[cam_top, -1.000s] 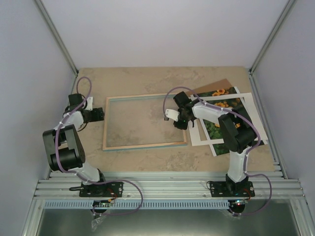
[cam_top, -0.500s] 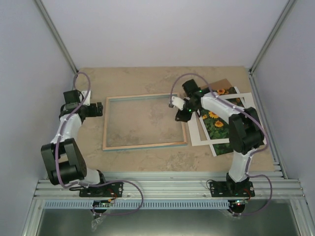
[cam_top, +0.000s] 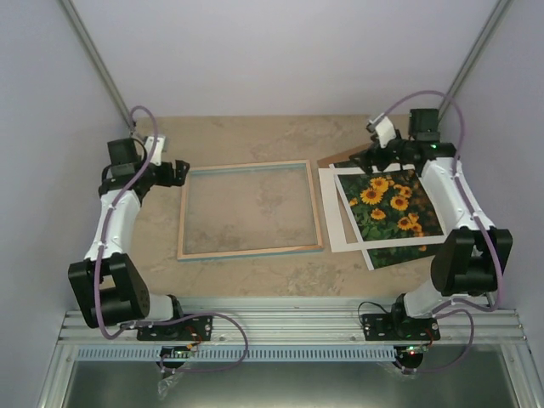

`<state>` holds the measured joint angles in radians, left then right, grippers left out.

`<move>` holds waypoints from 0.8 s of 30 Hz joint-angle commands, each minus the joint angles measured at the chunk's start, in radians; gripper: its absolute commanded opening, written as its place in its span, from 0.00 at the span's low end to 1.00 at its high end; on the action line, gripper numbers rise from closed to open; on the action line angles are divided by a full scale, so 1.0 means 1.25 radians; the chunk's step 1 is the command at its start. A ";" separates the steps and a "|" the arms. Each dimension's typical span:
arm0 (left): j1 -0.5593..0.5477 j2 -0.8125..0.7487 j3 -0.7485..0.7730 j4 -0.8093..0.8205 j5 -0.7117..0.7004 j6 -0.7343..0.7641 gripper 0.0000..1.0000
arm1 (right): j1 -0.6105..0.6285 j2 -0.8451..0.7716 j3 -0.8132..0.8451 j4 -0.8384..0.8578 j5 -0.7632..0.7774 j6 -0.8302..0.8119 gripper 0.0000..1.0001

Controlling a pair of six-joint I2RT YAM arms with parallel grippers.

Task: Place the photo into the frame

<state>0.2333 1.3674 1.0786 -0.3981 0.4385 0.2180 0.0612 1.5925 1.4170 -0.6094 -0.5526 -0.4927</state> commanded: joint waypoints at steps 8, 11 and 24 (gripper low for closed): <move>-0.136 0.063 0.015 -0.045 -0.036 0.052 0.99 | -0.172 0.079 -0.039 -0.062 -0.205 0.070 0.98; -0.141 0.082 0.029 -0.044 -0.044 0.051 0.99 | -0.163 0.119 -0.076 0.009 -0.250 0.149 0.93; -0.141 0.122 0.082 -0.146 -0.024 0.093 0.99 | -0.068 0.417 0.060 0.135 -0.262 0.349 0.76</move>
<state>0.0586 1.5024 1.1671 -0.5228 0.3595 0.3206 -0.0505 2.0441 1.4029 -0.4629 -0.8650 -0.1123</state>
